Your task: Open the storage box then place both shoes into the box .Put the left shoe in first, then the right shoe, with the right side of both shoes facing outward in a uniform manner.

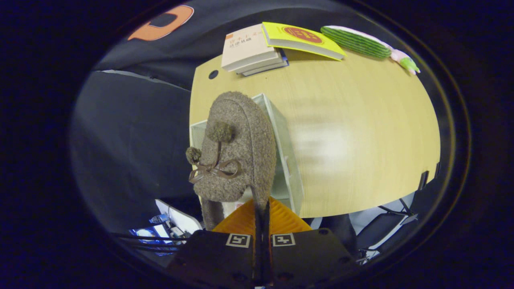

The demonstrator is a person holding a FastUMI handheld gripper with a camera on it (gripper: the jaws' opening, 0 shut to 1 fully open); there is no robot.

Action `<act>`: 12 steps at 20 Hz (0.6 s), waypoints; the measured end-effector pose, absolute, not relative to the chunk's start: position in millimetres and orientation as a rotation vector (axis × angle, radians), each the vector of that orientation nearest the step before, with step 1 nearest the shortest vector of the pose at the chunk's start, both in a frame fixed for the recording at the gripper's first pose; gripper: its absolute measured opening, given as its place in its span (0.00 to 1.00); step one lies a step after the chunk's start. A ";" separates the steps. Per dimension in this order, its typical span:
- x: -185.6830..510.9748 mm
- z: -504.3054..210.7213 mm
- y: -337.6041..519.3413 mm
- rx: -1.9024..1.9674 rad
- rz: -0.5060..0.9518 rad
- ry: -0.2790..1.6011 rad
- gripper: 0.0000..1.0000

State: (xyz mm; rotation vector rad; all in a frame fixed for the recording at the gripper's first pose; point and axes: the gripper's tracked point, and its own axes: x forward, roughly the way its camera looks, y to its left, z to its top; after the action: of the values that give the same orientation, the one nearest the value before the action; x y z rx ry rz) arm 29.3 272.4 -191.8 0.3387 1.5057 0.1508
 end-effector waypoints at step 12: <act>29.3 -225.7 273.9 0.289 0.100 1.468 0.15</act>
State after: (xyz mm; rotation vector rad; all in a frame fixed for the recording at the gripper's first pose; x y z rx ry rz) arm 29.3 273.9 -225.7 0.2894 1.4675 0.1004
